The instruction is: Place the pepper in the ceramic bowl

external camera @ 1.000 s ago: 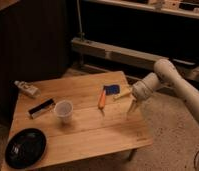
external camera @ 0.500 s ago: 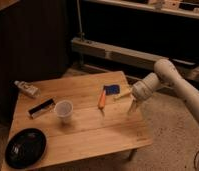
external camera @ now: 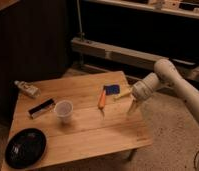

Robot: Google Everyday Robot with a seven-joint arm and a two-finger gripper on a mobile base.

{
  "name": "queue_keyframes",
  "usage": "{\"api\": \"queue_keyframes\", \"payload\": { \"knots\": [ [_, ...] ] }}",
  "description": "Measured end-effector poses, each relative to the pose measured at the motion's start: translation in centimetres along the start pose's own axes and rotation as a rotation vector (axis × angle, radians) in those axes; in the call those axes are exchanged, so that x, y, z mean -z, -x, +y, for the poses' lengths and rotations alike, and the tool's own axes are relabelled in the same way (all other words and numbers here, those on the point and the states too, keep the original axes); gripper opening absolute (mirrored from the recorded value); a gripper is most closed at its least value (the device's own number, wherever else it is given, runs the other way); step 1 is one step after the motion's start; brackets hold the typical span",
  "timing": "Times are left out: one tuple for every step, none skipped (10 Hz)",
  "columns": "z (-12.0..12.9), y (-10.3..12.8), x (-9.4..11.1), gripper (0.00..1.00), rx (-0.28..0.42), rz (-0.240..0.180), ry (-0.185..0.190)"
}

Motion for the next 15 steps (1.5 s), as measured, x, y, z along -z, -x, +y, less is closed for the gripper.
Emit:
{"api": "queue_keyframes", "payload": {
  "knots": [
    [0.0,0.0,0.0,0.68,0.0,0.0,0.0],
    [0.0,0.0,0.0,0.68,0.0,0.0,0.0],
    [0.0,0.0,0.0,0.68,0.0,0.0,0.0],
    [0.0,0.0,0.0,0.68,0.0,0.0,0.0],
    [0.0,0.0,0.0,0.68,-0.001,0.001,0.0],
    [0.0,-0.1,0.0,0.68,-0.002,0.01,-0.004],
    [-0.2,-0.5,0.6,0.68,-0.002,0.057,-0.029],
    [-0.3,-1.0,1.6,0.68,0.005,0.117,-0.054],
    [-0.7,-1.8,2.3,0.68,0.02,0.176,-0.078],
    [-1.2,-3.0,3.7,0.68,0.044,0.266,-0.116],
    [-1.4,-4.0,4.6,0.68,0.064,0.33,-0.141],
    [-1.7,-4.6,4.9,0.68,0.081,0.369,-0.155],
    [-2.2,-5.3,5.3,0.68,0.109,0.418,-0.163],
    [-2.6,-5.7,5.4,0.68,0.125,0.446,-0.145],
    [-3.3,-6.1,5.1,0.68,0.14,0.463,-0.097]
  ]
}}
